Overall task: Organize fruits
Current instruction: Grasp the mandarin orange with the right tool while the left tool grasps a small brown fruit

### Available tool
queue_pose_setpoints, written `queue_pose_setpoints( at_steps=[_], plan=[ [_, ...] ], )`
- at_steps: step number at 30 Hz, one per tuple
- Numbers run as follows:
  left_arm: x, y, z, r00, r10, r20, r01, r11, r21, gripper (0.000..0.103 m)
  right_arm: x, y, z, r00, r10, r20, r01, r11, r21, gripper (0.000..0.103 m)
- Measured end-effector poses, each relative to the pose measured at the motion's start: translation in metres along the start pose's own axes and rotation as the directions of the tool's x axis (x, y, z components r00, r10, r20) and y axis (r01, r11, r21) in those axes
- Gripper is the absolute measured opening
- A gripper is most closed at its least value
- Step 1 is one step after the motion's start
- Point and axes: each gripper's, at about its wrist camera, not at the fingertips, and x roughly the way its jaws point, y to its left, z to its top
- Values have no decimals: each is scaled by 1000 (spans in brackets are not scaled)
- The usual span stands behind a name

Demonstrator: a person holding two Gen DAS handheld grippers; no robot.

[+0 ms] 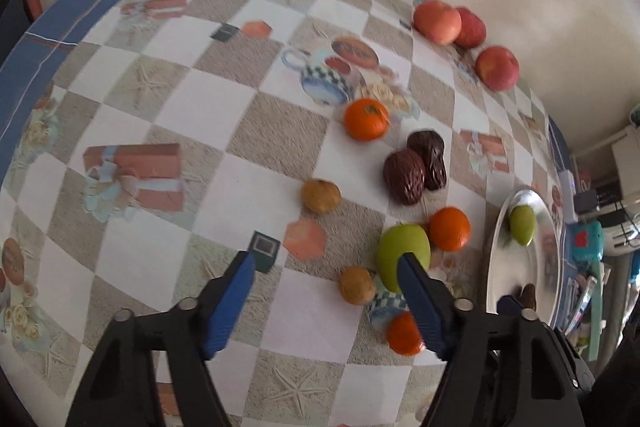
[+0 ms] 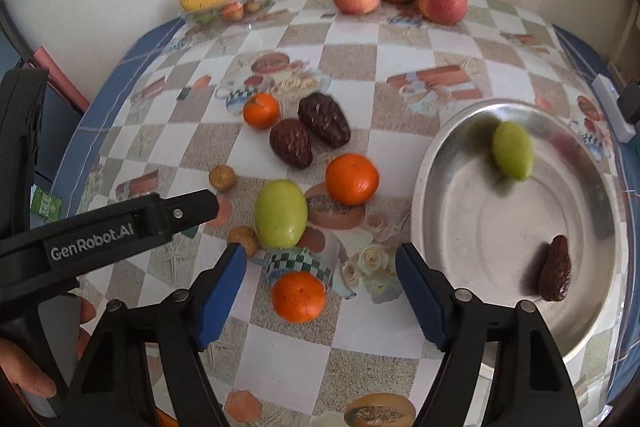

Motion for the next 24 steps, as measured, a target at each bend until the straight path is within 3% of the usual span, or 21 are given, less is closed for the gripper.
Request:
queue_pose_setpoints(
  at_steps=[3,6,14,24],
  plan=[
    [8,-5,-3,999,-26,-42,27,1000,16,64,11,2,-3,999,4,-54,-5,1000,-8,69],
    [14,-7,-5,996,-36,-79,38,999,23,51,22,4,-6,994,-6,-105,4,1000,-20,68],
    [25,-13,-8,991,-17,-131,25,998,58,40,36,10,-13,985,-13,-169,4,999,-52,64],
    [37,-16,-10,986,-12,-164,23,998,62,39,42,11,-14,981,-26,-193,14,998,-64,63]
  ],
)
